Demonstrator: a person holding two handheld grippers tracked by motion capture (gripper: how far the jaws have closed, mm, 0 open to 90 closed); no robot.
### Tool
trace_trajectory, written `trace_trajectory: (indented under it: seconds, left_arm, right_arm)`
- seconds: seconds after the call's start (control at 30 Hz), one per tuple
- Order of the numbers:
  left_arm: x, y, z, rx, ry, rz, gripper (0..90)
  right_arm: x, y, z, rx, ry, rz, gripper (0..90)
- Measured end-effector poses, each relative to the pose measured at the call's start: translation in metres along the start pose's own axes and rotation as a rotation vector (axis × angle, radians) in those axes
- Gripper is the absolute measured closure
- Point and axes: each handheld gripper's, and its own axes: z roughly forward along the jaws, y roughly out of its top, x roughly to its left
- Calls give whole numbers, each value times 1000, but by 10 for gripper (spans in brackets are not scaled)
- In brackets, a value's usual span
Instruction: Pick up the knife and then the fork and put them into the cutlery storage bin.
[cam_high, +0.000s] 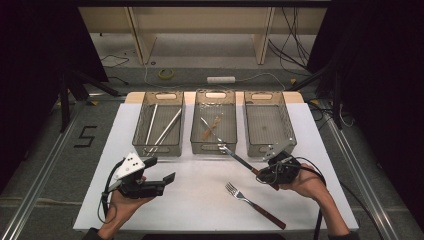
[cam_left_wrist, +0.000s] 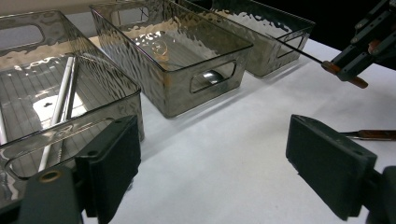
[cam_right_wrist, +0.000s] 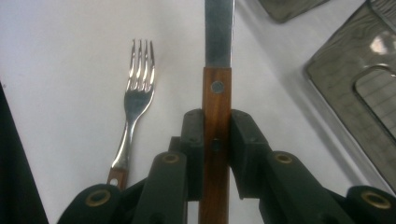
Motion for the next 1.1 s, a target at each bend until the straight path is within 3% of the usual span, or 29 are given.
trace_trajectory:
  seconds: [0.27, 0.53, 0.73, 1.1]
  left_arm:
    - [0, 0, 0, -4, -1, -3, 173]
    - [0, 0, 0, -6, -1, -7, 173]
    - [1, 0, -1, -10, -1, -11, 172]
    - [2, 0, -2, -17, -1, -20, 172]
  right_arm:
    - [-5, 0, -6, -80, -20, 47, 773]
    - [-11, 0, -10, -116, -32, 109, 773]
    - [-16, 2, -14, -147, -49, 128, 773]
    - [-32, 16, -23, -210, -77, 193, 773]
